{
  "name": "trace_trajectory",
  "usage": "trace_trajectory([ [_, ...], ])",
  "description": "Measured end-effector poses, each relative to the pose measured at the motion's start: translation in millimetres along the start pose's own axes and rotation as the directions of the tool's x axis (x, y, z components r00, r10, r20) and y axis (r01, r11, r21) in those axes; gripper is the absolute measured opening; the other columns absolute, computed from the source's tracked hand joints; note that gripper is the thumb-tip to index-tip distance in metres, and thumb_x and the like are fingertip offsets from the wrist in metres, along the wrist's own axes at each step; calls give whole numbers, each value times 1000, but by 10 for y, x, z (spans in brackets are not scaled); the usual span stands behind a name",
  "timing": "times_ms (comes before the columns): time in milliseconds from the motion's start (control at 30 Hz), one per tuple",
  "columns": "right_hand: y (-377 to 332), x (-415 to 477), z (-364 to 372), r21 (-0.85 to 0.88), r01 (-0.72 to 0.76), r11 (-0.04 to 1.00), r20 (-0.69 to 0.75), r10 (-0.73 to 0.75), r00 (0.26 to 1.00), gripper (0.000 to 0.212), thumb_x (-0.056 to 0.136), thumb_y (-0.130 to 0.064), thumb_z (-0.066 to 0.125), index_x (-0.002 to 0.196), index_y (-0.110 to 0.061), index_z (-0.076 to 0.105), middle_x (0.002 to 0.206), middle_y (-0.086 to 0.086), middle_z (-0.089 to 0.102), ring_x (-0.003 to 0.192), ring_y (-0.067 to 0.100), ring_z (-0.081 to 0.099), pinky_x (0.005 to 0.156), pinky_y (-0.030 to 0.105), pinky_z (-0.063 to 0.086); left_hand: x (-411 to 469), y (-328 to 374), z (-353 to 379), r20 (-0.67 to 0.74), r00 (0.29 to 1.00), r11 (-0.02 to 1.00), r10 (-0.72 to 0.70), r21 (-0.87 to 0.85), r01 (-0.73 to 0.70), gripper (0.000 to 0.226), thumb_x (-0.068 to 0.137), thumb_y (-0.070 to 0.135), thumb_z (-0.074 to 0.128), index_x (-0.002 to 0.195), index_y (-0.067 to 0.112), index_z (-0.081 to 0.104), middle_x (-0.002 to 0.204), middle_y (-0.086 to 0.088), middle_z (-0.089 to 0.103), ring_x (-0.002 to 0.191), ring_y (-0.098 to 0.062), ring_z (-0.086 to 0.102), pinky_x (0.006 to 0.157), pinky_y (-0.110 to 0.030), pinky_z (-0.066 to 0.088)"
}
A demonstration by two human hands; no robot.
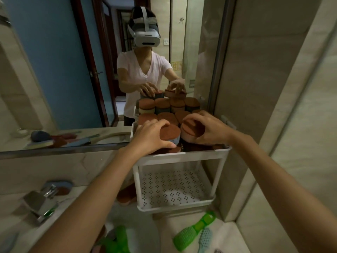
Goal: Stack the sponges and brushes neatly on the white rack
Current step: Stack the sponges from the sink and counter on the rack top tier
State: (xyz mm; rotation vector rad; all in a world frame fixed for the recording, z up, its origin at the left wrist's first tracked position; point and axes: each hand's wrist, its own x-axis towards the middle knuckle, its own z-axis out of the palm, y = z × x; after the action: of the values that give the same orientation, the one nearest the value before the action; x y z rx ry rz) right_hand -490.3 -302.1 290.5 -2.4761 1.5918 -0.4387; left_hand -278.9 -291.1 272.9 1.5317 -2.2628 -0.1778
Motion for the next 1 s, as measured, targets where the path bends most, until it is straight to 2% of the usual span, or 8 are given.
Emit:
trace_trajectory([
  [133, 42, -79, -115, 5, 51, 999, -37, -50, 998, 61, 78, -24, 72, 132, -26, 43, 121, -3, 44, 107, 8, 40, 84, 17, 32, 20, 43, -8, 14, 1000, 999, 17, 36, -18, 70, 73, 51, 70, 133, 28, 42, 133, -2, 48, 124, -23, 42, 100, -38, 33],
  [300, 55, -133, 21, -10, 46, 999, 12, -46, 999, 57, 76, -30, 73, 128, -26, 50, 122, 5, 53, 114, 19, 47, 98, 34, 41, 10, 58, 73, 71, 997, 999, 21, 48, -25, 72, 72, 51, 70, 133, 27, 43, 133, -3, 48, 126, -24, 40, 99, -37, 33],
  [433, 13, -136, 81, -29, 60, 998, 14, -59, 998, 55, 80, -28, 70, 131, -25, 49, 125, 4, 51, 116, 17, 45, 95, 27, 37, 1, 36, 93, 80, 997, 998, 7, 55, -11, 73, 72, 51, 71, 134, 26, 42, 134, -3, 48, 126, -24, 40, 101, -39, 34],
  [600, 43, -104, 122, -15, 11, 1000, 43, -11, 999, 57, 80, -33, 68, 133, -30, 46, 129, 5, 47, 119, 18, 44, 99, 32, 39, 31, 38, 117, 73, 997, 998, 15, 62, -19, 74, 73, 52, 69, 135, 26, 41, 136, -3, 47, 128, -24, 39, 100, -37, 33],
  [767, 72, -92, 136, 0, -10, 1000, 49, 10, 999, 59, 80, -29, 68, 134, -30, 45, 130, 5, 46, 120, 19, 45, 97, 28, 37, 73, -1, 135, 70, 997, 997, 24, 67, -29, 73, 74, 53, 68, 135, 26, 41, 134, -4, 47, 126, -25, 40, 99, -38, 34],
  [900, 69, -76, 170, 16, -13, 1000, 35, 13, 999, 58, 81, -29, 68, 134, -29, 45, 132, 4, 45, 120, 18, 44, 92, 22, 34, 76, -42, 182, 56, 996, 985, 69, 157, -77, 71, 77, 56, 62, 136, 26, 38, 135, -3, 42, 126, -24, 38, 100, -38, 33],
  [1000, 62, -69, 185, 49, -37, 998, 40, 35, 999, 57, 80, -37, 66, 133, -30, 46, 132, 4, 44, 121, 19, 44, 96, 27, 36, 23, -58, 223, -30, 988, 954, 149, 266, -136, 75, 76, 68, 52, 136, 25, 39, 137, -3, 38, 128, -22, 34, 107, -37, 25],
])
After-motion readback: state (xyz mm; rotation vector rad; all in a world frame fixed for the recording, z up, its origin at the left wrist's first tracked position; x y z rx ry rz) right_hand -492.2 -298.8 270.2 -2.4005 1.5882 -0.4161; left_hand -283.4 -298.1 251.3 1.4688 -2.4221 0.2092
